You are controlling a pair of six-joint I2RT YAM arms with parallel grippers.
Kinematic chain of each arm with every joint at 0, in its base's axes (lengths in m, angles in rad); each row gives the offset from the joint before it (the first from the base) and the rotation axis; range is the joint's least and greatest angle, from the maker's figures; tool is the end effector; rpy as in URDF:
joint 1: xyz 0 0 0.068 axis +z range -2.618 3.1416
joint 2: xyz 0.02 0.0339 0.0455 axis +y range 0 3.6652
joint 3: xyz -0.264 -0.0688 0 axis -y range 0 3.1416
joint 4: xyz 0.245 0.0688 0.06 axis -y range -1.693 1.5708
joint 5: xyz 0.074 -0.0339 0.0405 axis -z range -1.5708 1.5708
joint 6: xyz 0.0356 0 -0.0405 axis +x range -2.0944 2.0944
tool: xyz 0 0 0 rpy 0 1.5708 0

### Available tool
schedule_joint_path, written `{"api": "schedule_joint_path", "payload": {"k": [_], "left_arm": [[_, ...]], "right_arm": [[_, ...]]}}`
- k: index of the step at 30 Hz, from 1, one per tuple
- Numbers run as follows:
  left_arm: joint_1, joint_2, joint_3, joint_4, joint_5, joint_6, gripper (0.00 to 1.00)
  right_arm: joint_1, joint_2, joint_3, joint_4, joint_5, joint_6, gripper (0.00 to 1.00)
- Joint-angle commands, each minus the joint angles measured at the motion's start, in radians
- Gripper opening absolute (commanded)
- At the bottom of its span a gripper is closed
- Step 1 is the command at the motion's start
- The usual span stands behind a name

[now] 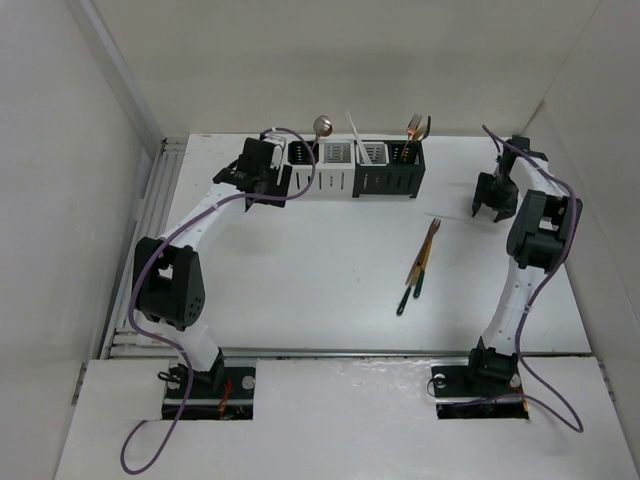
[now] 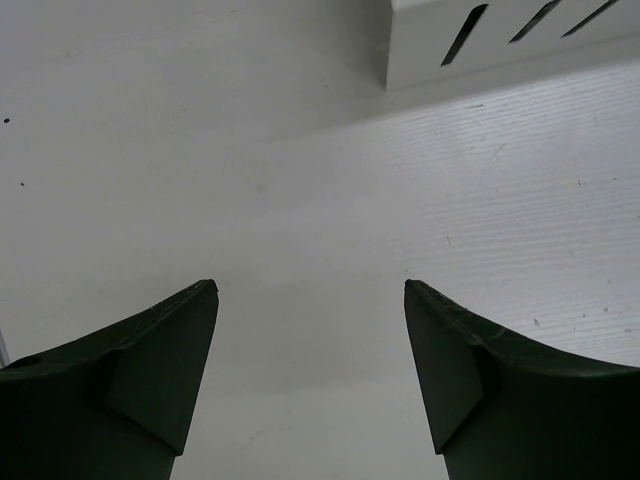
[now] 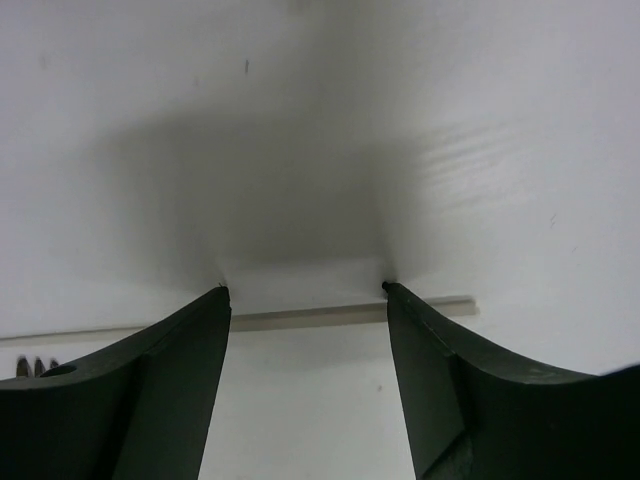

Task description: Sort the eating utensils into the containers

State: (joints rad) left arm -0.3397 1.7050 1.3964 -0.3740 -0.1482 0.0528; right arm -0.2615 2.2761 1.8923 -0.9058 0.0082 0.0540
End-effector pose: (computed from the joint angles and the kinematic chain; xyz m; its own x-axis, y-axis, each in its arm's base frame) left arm 0.3711 -0.1256 0.2890 -0.5822 0.2611 -0.7699 0.2526 0.9583 0.1340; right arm 0.4551 -0.1221 0.1731 -0.9126 0.3001 -0.2775 0.3104 0.9506 0.0071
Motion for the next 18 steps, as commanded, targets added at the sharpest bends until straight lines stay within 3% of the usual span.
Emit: {"api": "schedule_joint_path", "payload": {"k": [1, 13, 18], "left_arm": [[0.004, -0.08, -0.02, 0.032, 0.027, -0.008, 0.73], [0.004, -0.133, -0.06, 0.032, 0.029, -0.008, 0.73], [0.004, -0.143, -0.08, 0.032, 0.029, 0.001, 0.74]], "right_arm": [[0.011, -0.055, -0.093, -0.018, -0.069, -0.02, 0.69], [0.096, -0.208, -0.188, 0.027, 0.076, -0.114, 0.82], [0.096, -0.153, -0.176, 0.01, 0.124, -0.175, 0.83]]}}
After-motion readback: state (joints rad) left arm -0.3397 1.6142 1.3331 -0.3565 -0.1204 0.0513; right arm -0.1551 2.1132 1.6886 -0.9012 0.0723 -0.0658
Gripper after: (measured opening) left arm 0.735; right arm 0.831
